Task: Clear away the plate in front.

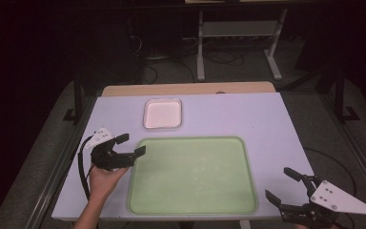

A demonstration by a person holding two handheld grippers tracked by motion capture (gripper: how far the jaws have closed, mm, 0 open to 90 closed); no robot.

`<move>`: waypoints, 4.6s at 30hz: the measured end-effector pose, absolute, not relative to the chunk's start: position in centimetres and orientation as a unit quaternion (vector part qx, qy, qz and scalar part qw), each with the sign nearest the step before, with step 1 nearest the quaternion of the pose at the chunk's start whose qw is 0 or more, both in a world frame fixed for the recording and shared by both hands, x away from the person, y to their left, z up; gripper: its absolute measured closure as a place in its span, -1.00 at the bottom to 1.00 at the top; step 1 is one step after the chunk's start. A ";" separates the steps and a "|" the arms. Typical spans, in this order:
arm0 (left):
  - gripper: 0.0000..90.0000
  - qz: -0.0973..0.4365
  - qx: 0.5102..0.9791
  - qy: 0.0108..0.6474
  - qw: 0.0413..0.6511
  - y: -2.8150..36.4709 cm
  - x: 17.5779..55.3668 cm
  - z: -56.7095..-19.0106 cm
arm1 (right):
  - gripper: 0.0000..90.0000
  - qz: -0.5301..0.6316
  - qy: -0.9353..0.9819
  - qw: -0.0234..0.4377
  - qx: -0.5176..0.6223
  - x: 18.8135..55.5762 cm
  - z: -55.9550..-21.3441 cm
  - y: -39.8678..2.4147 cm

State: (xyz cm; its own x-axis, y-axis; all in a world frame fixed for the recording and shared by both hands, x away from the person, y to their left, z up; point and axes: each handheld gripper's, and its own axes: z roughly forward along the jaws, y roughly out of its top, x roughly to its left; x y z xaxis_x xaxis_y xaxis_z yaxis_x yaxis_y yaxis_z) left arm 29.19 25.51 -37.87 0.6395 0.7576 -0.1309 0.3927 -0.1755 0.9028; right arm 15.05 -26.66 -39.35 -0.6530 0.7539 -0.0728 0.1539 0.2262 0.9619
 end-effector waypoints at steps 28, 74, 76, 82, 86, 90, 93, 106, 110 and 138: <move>-0.68 0.171 0.758 0.438 0.453 24.3 39.3 -36.8 | -0.64 0.538 0.729 0.290 0.308 14.8 -39.1 -27.2; -0.25 0.118 0.722 0.592 0.337 23.9 52.1 -41.1 | -0.62 0.541 0.724 0.295 0.310 14.7 -38.6 -27.6; -0.24 0.114 0.722 0.596 0.333 23.7 52.3 -41.4 | -0.61 0.540 0.725 0.294 0.309 14.7 -38.6 -27.6; 0.00 0.117 0.727 0.607 0.300 22.8 53.1 -41.9 | -0.60 0.541 0.724 0.295 0.311 14.6 -38.6 -27.7; 0.17 0.105 0.718 0.622 0.294 23.0 53.3 -42.1 | -0.60 0.545 0.720 0.293 0.314 14.5 -38.7 -27.8; 0.30 0.091 0.716 0.627 0.293 23.1 53.4 -42.3 | -0.60 0.547 0.719 0.292 0.313 14.5 -38.7 -27.8; 0.37 0.086 0.718 0.632 0.279 23.2 53.4 -42.5 | -0.59 0.549 0.718 0.290 0.313 14.4 -38.7 -27.8; 0.69 0.051 0.722 0.638 0.263 23.4 53.5 -43.0 | -0.54 0.552 0.719 0.291 0.307 14.3 -38.6 -27.9; 0.79 0.044 0.723 0.640 0.256 23.7 53.5 -43.1 | -0.51 0.552 0.721 0.289 0.304 14.3 -38.6 -27.9; 0.97 -0.022 0.652 0.687 0.319 25.0 53.0 -43.5 | -0.43 0.565 0.717 0.274 0.304 14.1 -38.8 -28.3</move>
State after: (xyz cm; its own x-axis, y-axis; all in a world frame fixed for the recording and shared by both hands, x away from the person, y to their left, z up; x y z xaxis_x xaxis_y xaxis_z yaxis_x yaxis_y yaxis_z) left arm 53.01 24.98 -43.50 0.0552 0.8826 -0.4669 0.9103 0.1477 0.3868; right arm 14.06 -28.27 -38.78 -0.6654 0.7448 -0.0493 0.1263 0.1775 0.9760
